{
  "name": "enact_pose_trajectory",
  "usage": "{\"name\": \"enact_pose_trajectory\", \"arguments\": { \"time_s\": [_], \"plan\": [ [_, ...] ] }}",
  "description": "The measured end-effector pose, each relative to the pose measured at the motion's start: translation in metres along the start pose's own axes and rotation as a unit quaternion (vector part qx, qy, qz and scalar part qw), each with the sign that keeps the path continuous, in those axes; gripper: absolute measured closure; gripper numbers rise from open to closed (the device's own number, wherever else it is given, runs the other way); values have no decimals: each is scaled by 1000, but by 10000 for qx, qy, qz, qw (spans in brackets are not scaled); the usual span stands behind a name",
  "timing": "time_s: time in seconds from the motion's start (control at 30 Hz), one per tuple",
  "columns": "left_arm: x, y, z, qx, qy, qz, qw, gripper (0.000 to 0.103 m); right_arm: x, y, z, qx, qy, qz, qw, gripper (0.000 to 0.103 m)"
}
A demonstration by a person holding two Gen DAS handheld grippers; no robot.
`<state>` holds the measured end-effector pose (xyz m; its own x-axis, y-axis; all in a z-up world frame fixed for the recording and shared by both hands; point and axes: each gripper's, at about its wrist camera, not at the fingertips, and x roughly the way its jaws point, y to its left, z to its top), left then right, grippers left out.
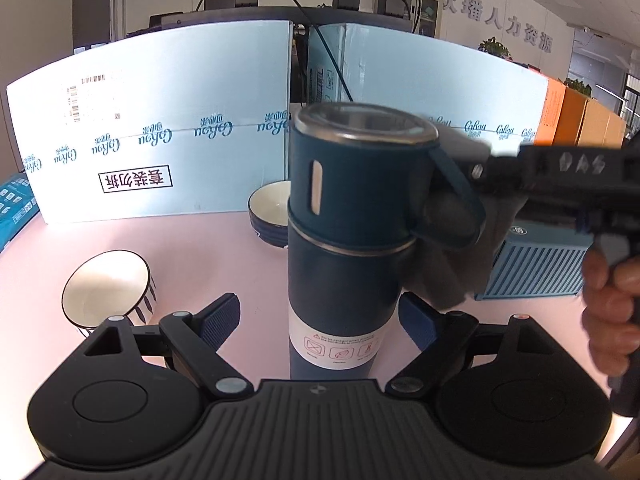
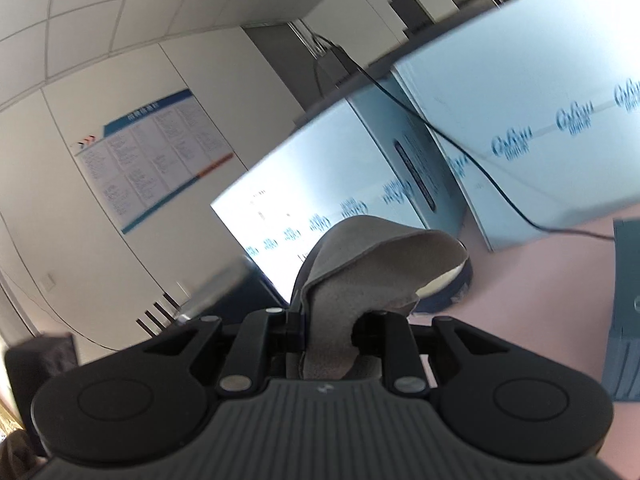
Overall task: Clean container
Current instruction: 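Wipe the cup handle with the cloth in the right gripper while the left gripper holds the bottle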
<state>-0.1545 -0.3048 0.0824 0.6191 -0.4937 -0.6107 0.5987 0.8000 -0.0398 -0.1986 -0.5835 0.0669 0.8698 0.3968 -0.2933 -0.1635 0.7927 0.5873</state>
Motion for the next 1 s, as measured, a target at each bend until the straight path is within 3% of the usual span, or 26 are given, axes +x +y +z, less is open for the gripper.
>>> {"name": "enact_pose_trajectory", "arguments": {
  "time_s": [0.43, 0.5, 0.6, 0.73, 0.83, 1.0],
  "plan": [
    [-28, -15, 5, 172, -442, -299, 9984, 18, 23, -23, -40, 169, 687, -280, 9971, 80],
    [-30, -21, 10, 118, -566, -209, 9981, 18, 23, -24, -42, 216, 700, -277, 9969, 80],
    [-33, -31, 15, 20, -767, 37, 9970, 10, 21, -25, -41, 241, 699, -246, 9970, 80],
    [-32, -45, 19, 13, -872, 233, 9959, 10, 20, -25, -41, 241, 700, -205, 9970, 80],
    [-25, -49, 24, -323, -687, 599, 9953, 10, 20, -27, -39, 253, 704, -174, 9970, 80],
    [-18, -41, 21, -1203, -595, 749, 9881, 12, 20, -30, -38, 256, 700, -127, 9971, 80]
  ]
}}
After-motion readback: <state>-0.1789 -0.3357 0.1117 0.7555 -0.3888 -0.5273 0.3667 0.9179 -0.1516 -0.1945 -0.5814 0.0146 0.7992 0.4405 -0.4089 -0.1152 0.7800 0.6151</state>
